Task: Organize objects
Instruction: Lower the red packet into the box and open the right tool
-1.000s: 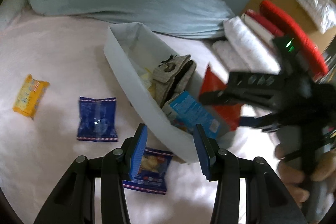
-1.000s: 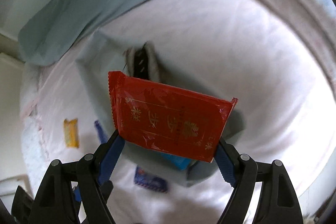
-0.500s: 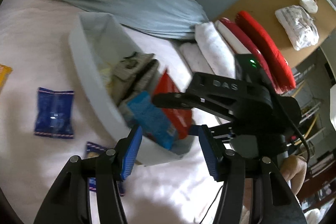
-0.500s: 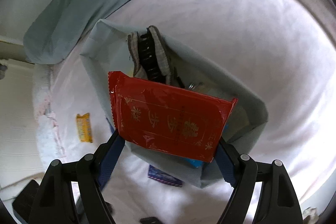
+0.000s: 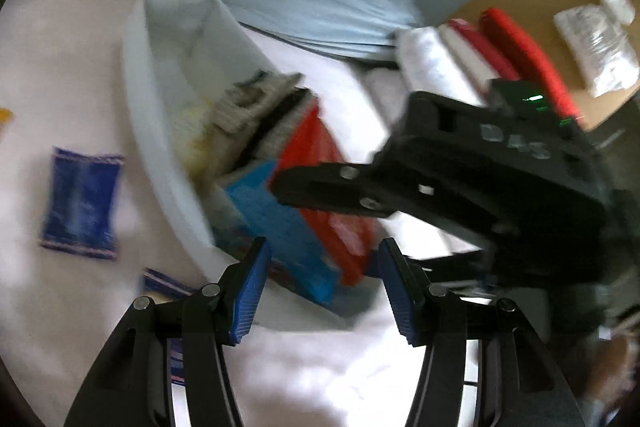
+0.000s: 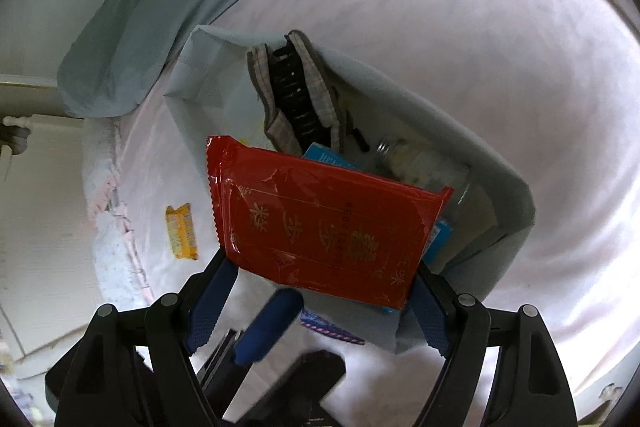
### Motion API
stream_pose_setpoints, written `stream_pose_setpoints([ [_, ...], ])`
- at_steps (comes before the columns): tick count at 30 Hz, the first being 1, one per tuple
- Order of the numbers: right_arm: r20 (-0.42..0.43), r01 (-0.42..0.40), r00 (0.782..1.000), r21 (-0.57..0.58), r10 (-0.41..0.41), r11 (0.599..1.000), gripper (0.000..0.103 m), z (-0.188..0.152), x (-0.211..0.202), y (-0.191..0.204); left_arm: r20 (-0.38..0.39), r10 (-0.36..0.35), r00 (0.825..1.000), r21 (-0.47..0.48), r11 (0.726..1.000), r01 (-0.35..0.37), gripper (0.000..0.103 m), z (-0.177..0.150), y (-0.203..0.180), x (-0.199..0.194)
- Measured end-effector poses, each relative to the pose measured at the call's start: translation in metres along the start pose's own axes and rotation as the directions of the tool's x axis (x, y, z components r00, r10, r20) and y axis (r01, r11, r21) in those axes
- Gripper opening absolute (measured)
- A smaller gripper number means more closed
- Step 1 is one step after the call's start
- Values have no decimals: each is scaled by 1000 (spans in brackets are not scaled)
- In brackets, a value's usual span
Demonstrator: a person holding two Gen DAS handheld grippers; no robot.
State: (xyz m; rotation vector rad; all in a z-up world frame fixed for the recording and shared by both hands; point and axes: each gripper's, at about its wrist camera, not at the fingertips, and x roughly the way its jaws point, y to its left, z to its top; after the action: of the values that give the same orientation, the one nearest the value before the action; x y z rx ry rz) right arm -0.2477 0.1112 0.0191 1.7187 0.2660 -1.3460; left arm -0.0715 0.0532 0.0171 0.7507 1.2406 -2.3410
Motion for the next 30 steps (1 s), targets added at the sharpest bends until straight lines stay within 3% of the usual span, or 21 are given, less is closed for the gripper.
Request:
stream_pose_setpoints([
  [2,-5,-2,1000,-10,2,1000,82,0,0,1,0,79,997,12,997,-79,54,0,-2,6],
  [8,-8,14,1000,-23,-14,1000,82,3,1,1,27,126,992,-6,992,-126,53,-1,-9,11],
  [11,-5,13,1000,-20,-13,1000,82,5,1,0,32,95,995,-17,995,-95,53,0,-10,12],
  [15,-11,18,1000,-23,-18,1000,82,7,4,2,62,0,998,-34,999,2,51,-1,-4,3],
  [18,-26,13,1000,-34,-14,999,82,5,4,3,78,-7,997,-29,1000,9,50,1,-1,5],
  [25,-41,16,999,-67,-19,998,81,3,8,10,67,166,984,-71,984,-161,50,1,0,30],
  [27,-28,37,999,-54,-39,998,71,4,6,7,58,211,976,-76,976,-206,53,1,1,39],
  [30,0,31,1000,-50,-31,998,70,7,-3,3,57,226,972,-63,973,-223,53,4,-2,43],
])
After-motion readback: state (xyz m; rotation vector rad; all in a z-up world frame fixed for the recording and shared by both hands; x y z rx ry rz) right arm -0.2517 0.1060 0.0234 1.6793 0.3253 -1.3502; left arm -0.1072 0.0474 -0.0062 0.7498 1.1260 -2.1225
